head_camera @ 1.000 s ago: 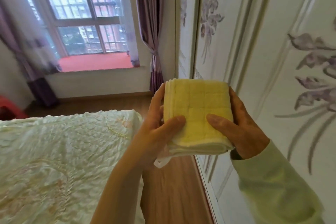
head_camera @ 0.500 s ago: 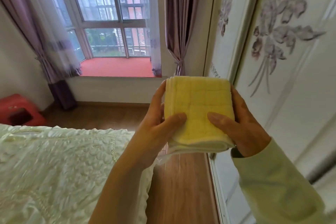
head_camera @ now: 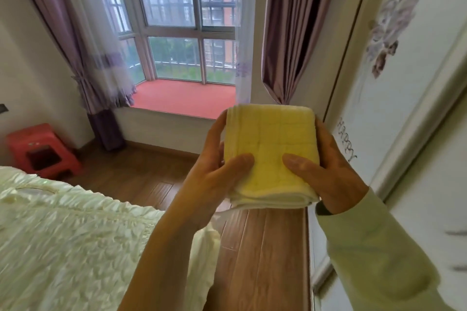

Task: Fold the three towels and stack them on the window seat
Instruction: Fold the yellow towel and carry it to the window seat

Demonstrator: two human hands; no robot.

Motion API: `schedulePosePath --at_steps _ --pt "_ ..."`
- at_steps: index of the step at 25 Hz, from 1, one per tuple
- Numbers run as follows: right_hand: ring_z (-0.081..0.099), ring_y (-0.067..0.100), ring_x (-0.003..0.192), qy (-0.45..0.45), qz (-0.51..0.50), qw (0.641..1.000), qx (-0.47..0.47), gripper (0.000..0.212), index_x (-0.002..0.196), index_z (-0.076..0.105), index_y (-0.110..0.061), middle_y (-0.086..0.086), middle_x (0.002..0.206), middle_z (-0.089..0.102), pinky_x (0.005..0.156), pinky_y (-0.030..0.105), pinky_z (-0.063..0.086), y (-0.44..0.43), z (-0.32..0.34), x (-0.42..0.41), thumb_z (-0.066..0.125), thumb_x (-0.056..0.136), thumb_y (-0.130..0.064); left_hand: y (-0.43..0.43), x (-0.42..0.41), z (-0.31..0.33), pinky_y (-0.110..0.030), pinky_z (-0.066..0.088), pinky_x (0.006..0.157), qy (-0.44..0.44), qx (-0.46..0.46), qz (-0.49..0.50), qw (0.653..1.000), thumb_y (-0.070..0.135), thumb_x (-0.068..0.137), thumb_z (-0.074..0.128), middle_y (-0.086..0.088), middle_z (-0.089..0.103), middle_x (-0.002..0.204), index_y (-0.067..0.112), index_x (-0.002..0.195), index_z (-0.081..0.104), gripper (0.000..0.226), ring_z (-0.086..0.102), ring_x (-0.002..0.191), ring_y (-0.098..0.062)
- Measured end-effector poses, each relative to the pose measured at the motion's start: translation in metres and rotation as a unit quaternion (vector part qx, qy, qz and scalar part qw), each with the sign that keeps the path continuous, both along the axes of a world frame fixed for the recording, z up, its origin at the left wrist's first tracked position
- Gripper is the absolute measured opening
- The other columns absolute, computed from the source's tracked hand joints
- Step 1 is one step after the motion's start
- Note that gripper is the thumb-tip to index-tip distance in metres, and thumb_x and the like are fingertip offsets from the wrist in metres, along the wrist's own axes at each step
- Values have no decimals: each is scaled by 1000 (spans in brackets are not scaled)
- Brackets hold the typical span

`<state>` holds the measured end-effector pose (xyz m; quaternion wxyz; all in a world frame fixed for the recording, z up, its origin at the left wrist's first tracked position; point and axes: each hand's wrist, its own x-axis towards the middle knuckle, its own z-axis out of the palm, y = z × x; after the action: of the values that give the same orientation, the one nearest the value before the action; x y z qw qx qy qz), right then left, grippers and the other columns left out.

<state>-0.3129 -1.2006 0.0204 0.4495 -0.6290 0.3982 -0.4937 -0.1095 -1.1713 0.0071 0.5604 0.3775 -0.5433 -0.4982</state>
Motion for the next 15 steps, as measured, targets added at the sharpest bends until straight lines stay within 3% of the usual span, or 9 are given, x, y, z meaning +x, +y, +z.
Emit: schedulePosePath --at_steps 2,5,8,11,15 --pt "52 -31 88 1 18 1000 1 93 149 21 -43 -32 125 42 65 0 47 -58 4 2 67 69 -34 -52 3 3 -52 55 98 0 2 14 1000 30 85 72 13 69 126 58 144 36 75 67 119 -27" --pt "50 -34 83 8 41 999 6 95 147 21 -47 -34 122 40 64 -1 46 -140 1 16 76 70 -37 -126 16 4 -50 57 96 8 6 34 999 32 82 73 10 68 129 57 145 36 77 67 119 -30" --pt "53 -31 84 2 60 998 9 90 143 23 -50 -33 118 44 64 1 47 -224 -12 37 76 72 -35 -203 36 -7 -51 57 96 8 7 51 999 23 87 68 0 63 136 53 148 34 76 67 118 -32" --pt "55 -28 83 -12 72 997 14 86 136 25 -55 -32 116 46 63 3 49 -315 -28 68 80 74 -32 -291 66 -23 -50 57 94 12 7 52 999 28 84 72 -4 58 141 56 146 35 78 65 119 -34" --pt "60 -17 96 -26 73 997 16 93 145 29 -50 -33 120 49 69 10 53 -440 -38 116 75 66 -34 -417 116 -29 -48 57 89 18 7 55 998 21 87 68 -3 60 136 58 143 38 74 66 115 -36"
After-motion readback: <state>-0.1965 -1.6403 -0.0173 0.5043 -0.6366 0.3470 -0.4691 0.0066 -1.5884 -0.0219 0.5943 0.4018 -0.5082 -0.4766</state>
